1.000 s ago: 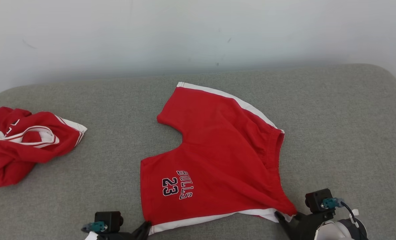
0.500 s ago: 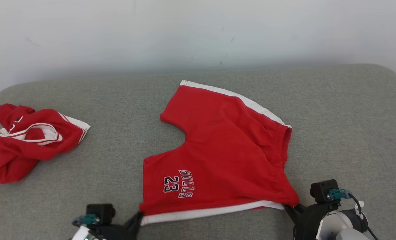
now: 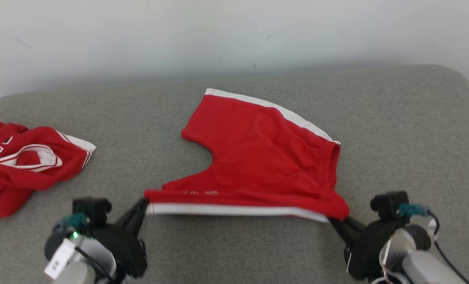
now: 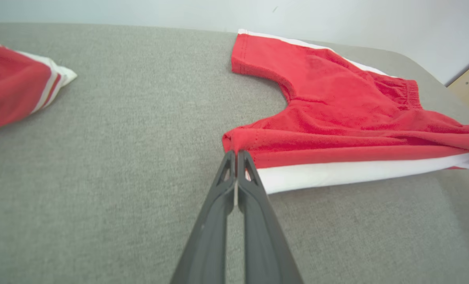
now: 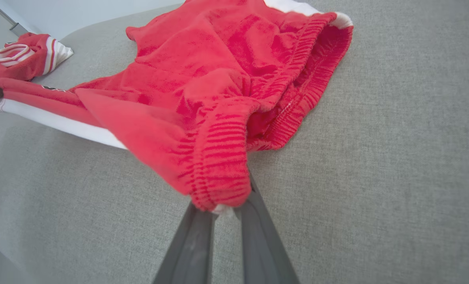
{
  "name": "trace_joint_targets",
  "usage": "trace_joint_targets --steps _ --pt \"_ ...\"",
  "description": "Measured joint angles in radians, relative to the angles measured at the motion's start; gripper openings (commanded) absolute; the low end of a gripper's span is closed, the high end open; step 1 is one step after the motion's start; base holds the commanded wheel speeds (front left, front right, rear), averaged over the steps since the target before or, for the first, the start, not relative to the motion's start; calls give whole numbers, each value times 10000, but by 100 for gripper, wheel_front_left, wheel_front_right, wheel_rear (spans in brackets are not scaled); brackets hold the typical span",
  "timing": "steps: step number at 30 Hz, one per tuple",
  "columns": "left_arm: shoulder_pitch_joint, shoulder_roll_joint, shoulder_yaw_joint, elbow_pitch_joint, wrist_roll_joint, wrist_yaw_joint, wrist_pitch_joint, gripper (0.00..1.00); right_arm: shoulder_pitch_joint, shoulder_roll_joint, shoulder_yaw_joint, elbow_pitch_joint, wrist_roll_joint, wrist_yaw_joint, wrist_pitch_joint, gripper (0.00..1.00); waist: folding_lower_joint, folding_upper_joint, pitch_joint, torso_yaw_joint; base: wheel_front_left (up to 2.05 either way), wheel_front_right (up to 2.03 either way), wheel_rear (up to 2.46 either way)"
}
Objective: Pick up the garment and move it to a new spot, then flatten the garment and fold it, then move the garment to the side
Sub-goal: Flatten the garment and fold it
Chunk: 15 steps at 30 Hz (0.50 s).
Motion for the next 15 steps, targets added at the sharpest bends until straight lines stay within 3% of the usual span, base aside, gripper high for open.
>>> trace_joint_targets --steps 8,15 --pt "-1919 663 -84 -736 2 -79 610 0 -1129 -90 -454 -587 625 155 347 0 0 0 490 -292 0 0 0" --pt "-3890 1373 -740 -763 -830 -79 1582 0 -2300 159 -644 -637 1183 161 871 0 1 0 1144 -633 0 0 0"
